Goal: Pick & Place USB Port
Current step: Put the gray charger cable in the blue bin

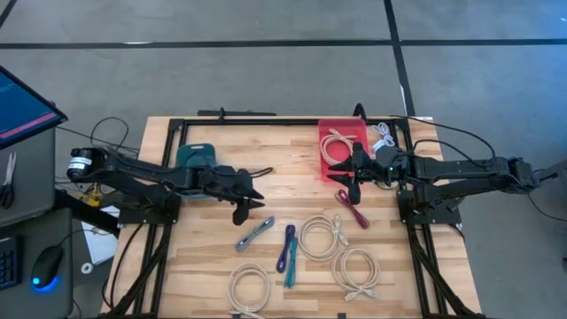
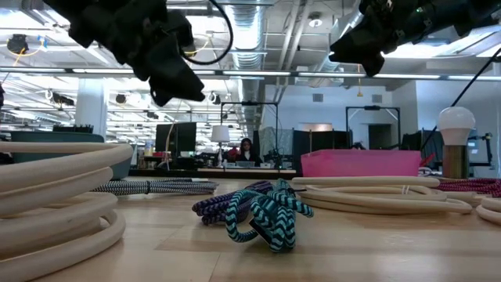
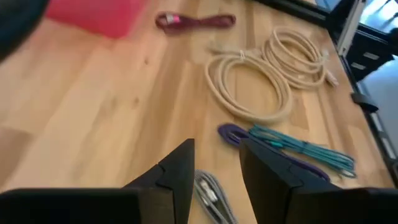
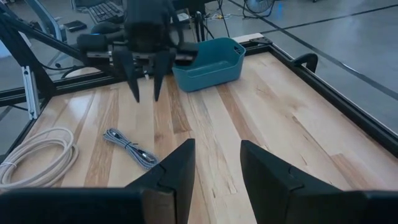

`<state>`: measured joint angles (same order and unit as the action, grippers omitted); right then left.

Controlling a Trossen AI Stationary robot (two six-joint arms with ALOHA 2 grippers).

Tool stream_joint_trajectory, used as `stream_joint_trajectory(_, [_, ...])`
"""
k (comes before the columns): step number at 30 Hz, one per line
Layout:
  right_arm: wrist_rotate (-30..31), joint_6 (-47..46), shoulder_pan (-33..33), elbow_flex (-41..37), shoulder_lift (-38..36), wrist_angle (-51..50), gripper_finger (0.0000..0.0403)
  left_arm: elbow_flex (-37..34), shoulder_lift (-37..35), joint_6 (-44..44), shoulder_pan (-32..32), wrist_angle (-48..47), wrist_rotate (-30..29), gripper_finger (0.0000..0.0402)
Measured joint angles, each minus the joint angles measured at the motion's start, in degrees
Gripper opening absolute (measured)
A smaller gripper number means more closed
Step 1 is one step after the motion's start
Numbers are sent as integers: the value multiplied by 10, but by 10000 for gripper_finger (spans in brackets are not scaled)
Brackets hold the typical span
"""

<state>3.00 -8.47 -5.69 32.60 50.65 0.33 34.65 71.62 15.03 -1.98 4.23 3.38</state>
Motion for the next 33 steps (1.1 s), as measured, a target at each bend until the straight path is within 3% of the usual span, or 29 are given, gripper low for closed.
stream_joint_trajectory(13, [0, 0, 0, 0, 0, 0, 120, 0, 122, 20, 0, -8, 5, 141])
stream_joint_trajectory(21, [0, 0, 0, 0, 0, 0, 120, 0, 154, 70, -2, -4, 90, 145])
stream_joint_trajectory(33, [0, 0, 0, 0, 0, 0, 120, 2, 217, 97, -23, 10, 68, 145])
